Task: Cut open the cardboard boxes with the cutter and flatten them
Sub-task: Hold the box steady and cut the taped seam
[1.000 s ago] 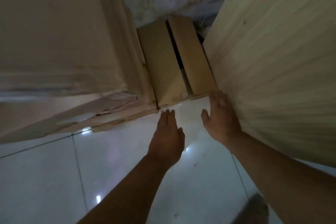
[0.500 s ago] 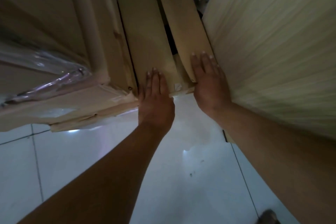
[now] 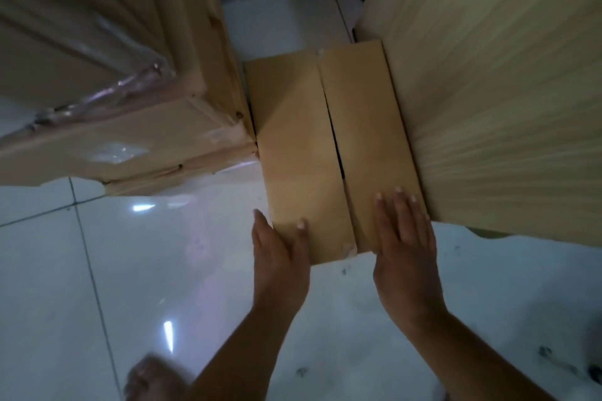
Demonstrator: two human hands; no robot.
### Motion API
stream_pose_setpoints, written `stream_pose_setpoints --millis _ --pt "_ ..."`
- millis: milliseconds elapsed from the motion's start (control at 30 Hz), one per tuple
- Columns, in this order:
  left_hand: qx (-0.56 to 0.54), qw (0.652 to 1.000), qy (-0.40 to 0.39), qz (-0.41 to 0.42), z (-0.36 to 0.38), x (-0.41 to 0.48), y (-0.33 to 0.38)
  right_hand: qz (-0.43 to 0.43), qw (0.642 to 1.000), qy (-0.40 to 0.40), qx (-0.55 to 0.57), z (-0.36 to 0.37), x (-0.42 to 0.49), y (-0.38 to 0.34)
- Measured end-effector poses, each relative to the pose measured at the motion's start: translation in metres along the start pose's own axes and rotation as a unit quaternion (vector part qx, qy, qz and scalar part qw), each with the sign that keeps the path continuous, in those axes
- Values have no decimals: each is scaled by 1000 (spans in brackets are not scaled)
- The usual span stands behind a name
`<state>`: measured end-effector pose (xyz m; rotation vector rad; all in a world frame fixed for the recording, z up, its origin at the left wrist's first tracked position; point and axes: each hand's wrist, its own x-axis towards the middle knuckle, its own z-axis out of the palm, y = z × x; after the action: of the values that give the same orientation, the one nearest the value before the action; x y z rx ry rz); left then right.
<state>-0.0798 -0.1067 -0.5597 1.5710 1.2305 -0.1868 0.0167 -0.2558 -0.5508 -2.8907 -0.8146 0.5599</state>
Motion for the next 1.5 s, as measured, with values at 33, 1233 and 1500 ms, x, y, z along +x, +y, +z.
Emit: stream_pose_setpoints --millis 33,1233,1500 --pt "-76 995 -18 -66 -1 3 1 2 1000 -6 7 -1 -6 0" --pt "-64 919 -259 -290 -117 -62 165 -79 992 98 -19 -161 -75 -39" --pt "-84 898 -287 -323 -167 -134 208 -129 989 76 -17 -261 -108 -73"
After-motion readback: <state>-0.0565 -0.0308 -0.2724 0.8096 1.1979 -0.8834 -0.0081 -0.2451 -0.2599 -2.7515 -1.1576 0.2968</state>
